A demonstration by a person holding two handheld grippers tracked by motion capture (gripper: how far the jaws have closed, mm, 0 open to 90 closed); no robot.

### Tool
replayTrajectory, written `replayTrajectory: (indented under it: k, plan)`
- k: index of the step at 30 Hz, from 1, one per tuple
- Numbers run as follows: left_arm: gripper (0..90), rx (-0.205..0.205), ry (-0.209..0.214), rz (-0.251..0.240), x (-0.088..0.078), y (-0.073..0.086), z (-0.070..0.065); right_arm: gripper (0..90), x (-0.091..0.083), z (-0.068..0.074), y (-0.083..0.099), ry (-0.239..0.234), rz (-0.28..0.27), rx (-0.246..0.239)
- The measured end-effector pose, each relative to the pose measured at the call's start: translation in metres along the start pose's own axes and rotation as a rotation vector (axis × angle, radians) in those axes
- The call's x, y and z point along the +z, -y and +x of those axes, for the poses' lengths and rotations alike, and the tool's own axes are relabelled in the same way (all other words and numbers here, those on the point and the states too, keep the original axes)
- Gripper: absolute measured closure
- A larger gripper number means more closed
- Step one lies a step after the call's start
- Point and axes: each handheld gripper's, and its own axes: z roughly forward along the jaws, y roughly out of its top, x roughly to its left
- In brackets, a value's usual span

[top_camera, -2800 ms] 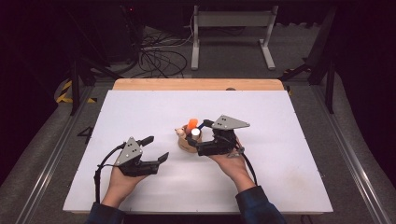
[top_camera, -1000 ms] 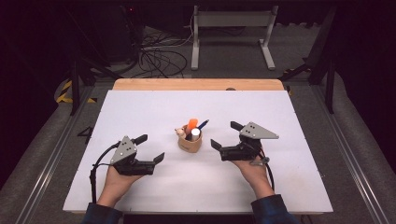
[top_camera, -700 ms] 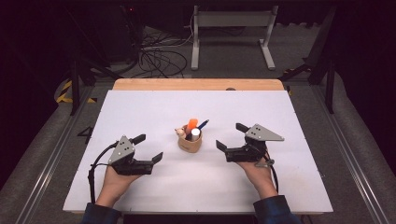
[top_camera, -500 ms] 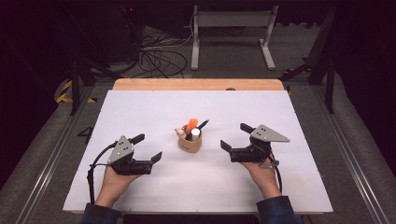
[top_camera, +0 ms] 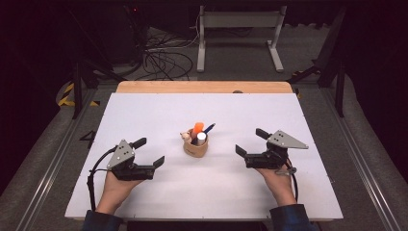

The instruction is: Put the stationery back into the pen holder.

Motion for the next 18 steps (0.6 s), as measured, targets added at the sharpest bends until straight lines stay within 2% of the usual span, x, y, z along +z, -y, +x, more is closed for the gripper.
replayTrajectory:
  k: [9,18]
  plan:
    - [6.9,-0.009,-0.003,-0.012,-0.006,0.001,0.003,0.0,-0.009,-0.006,0.005,0.019,0.005,0.0]
    - [6.2,-0.023,0.004,-0.021,-0.011,0.002,0.006,0.0,-0.019,-0.015,0.006,0.049,-0.017,0.005]
